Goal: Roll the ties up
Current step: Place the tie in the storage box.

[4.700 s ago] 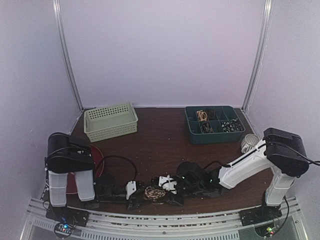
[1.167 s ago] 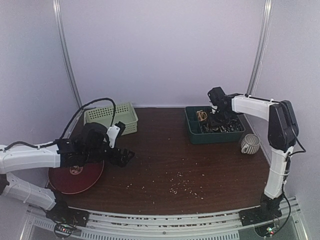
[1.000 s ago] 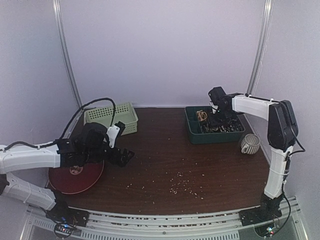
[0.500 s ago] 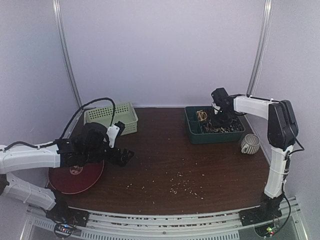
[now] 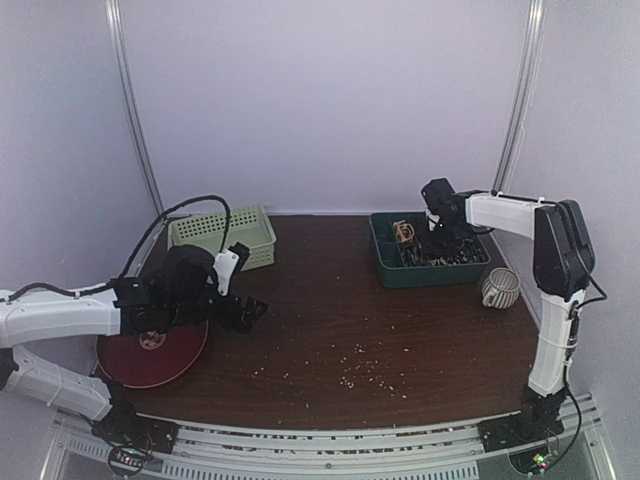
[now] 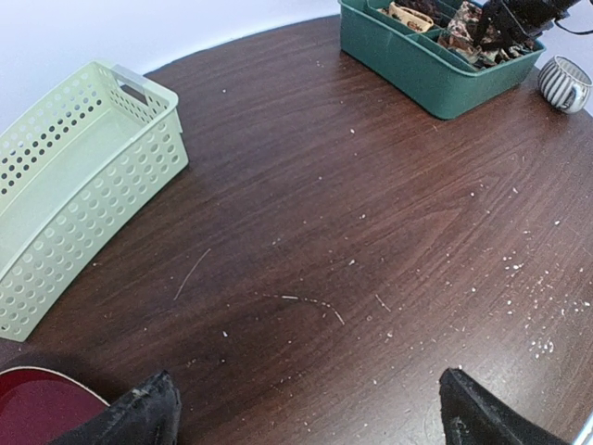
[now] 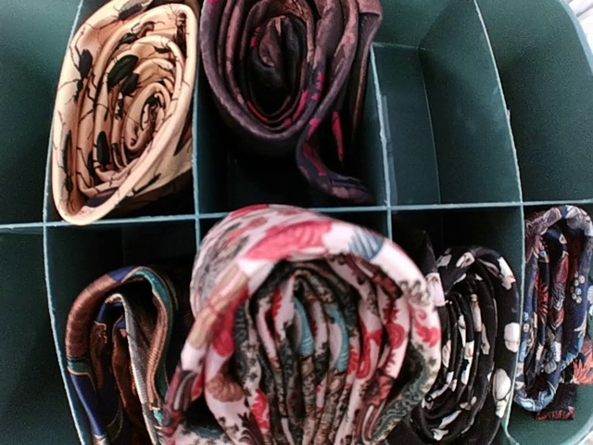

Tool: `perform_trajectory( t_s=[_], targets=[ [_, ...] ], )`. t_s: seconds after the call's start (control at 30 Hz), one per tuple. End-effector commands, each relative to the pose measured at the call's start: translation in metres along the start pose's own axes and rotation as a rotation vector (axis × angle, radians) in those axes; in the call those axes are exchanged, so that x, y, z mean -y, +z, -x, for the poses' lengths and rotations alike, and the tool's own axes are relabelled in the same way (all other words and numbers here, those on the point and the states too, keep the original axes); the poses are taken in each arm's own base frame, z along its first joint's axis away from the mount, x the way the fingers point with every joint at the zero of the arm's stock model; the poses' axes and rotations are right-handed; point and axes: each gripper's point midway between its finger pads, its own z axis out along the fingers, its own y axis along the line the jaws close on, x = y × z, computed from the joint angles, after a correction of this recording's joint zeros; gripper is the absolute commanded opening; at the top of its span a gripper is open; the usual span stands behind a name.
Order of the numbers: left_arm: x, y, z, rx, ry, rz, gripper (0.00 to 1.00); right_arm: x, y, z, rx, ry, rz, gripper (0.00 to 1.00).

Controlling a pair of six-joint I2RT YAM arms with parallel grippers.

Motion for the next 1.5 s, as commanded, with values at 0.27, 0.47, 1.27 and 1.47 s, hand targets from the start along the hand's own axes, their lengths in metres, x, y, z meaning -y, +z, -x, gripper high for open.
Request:
perform_trajectory(
  t_s=[0.27,0.47,1.27,1.47],
  targets=[
    [-0.002,-0.003,0.005,0.021,-0.002,0.003,0.98,0.003,-0.001,-0.008,-0.068,-0.002,-0.107,0.30],
    [-0.003,-0.003,0.004,0.021,-0.003,0.005,0.98,-0.016,0.020,-0.010,-0.089,-0.002,-0.073,0.29],
    [-0.004,-0.005,0.005,0.026,-0.005,0.010,0.98,-0.016,0.033,-0.049,-0.236,-0.069,-0.094,0.31],
    [-0.004,-0.006,0.007,0.031,-0.006,0.007,0.98,-0.012,0.028,-0.062,-0.257,-0.086,-0.103,0.31]
  ],
)
